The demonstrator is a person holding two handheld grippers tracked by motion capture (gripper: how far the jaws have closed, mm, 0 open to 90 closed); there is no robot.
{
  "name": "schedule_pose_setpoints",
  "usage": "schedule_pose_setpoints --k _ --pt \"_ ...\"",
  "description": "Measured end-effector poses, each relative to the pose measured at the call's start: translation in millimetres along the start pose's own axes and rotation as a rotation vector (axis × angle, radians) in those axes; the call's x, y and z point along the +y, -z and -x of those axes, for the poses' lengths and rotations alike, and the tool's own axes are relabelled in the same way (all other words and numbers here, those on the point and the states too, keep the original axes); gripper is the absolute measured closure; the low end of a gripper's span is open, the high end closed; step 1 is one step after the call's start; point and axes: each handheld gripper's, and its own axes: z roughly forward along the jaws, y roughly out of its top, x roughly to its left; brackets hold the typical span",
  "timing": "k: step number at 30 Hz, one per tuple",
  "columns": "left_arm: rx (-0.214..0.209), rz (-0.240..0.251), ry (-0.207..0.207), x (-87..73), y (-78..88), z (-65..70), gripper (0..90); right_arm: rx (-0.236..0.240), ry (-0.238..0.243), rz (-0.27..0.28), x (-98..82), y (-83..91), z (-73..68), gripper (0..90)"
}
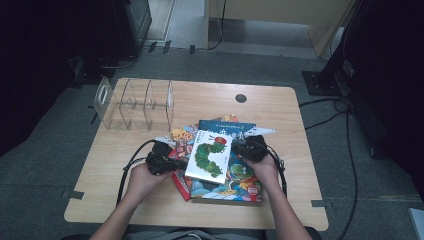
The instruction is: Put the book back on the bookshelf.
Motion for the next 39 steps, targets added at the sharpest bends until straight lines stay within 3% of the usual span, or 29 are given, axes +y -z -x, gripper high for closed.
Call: schedule_pose_setpoints --k 3,7,9,14,20,26,39 --pt "0.042 0.005 0.049 2.3 2.9 -4.3 71.0 0.004 0.009 -0.010 -0.9 2.5 0.3 90.0" --pt "0.020 0.037 0.116 6.2 7.6 -12.0 59.1 0.008 0.030 -0.015 -5.0 7.3 -2.0 90.0" --pt "0.011 0.052 0.127 8.7 9.6 -13.6 52.0 0.015 0.053 -0.016 -8.5 10.6 -4.5 90.0" --pt "0.010 0.050 0.130 18.6 9.9 -12.8 44.9 0.037 0.094 -0.019 -13.7 15.1 -12.0 90.0" --pt "0.021 0.047 0.122 25.5 4.6 -9.9 41.3 0.044 0.112 -0.025 -16.1 14.8 -18.7 89.6" --pt "-0.005 0.021 0.120 32.0 -4.1 -10.7 37.5 0.046 0.099 -0.028 -18.5 15.9 -23.3 90.0" --pt "-0.020 -0.046 0.190 36.9 -16.0 -8.5 35.0 0.043 0.123 0.000 -14.6 6.6 -23.0 90.0"
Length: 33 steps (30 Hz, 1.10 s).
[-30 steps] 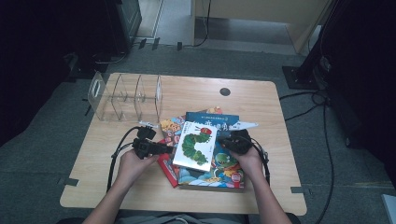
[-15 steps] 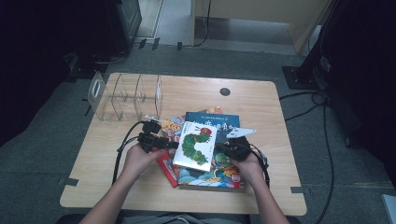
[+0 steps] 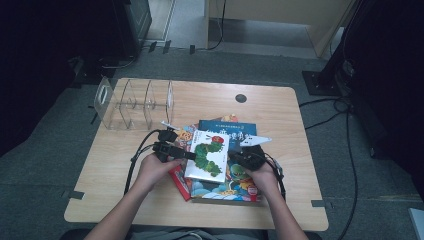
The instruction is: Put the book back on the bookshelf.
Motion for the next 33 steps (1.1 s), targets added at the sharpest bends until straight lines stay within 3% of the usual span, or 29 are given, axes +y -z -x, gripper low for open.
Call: schedule_pose_setpoints --k 7,22,29,33 --pt "0.002 -0.015 0.012 -2.7 -4.1 2.5 35.0 0.016 -0.013 -0.010 4.7 -4.1 1.1 90.0" --pt "-0.009 0.000 0.039 -12.9 0.1 0.5 35.2 0.046 -0.031 -0.022 6.1 -5.1 2.5 90.0" --pt "-0.022 0.018 0.060 -18.8 3.4 -3.5 35.7 0.078 -0.008 -0.023 9.3 -12.1 -6.1 90.0" --pt "0.000 0.007 0.057 -20.4 3.3 -4.7 35.5 0.088 0.002 -0.028 11.2 -15.6 -11.7 90.0"
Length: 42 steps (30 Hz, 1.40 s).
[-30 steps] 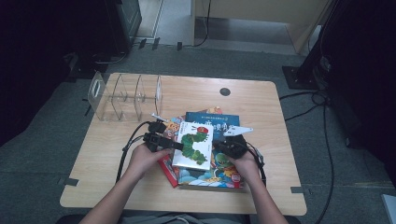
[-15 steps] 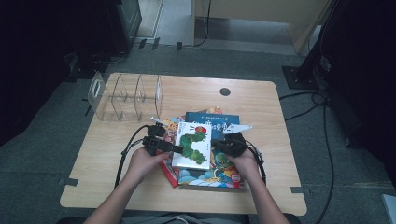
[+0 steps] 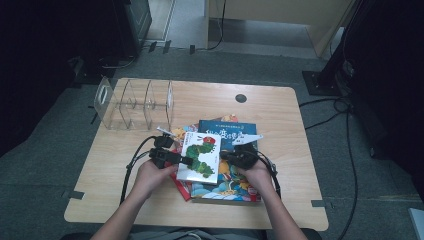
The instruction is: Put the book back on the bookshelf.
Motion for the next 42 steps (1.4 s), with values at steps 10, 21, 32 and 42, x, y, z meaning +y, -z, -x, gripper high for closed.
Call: schedule_pose_setpoints --k 10,21,32,42 --pt "0.008 -0.040 0.008 5.5 1.6 -1.4 38.6 0.011 0.001 -0.003 1.5 -2.8 -3.7 90.0" --pt "-0.058 0.015 -0.016 28.3 32.7 10.2 51.1 0.012 -0.009 0.002 0.6 -2.2 -2.7 90.0" --pt "-0.084 -0.077 -0.102 57.9 31.1 40.6 66.1 0.030 0.003 0.003 0.8 -4.2 -5.7 89.9" --pt "-0.040 -0.142 -0.179 75.4 31.5 47.5 69.8 0.047 0.034 0.003 2.3 -7.0 -10.8 82.7"
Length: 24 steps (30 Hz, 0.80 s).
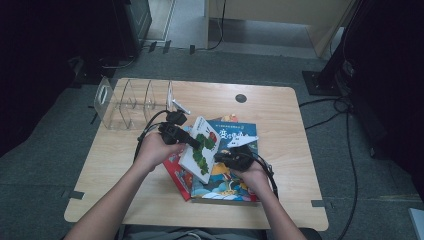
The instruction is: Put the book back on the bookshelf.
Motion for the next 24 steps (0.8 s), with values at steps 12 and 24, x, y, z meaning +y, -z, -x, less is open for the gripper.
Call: schedule_pose_setpoints --k 12,24 --pt "0.026 -0.063 -0.087 7.1 14.3 2.6 77.8 -0.018 0.068 -0.017 2.5 1.3 -3.1 64.6" --pt "0.094 -0.057 -0.129 0.0 30.9 3.0 77.8 -0.085 0.077 -0.014 2.2 3.5 1.4 51.9"
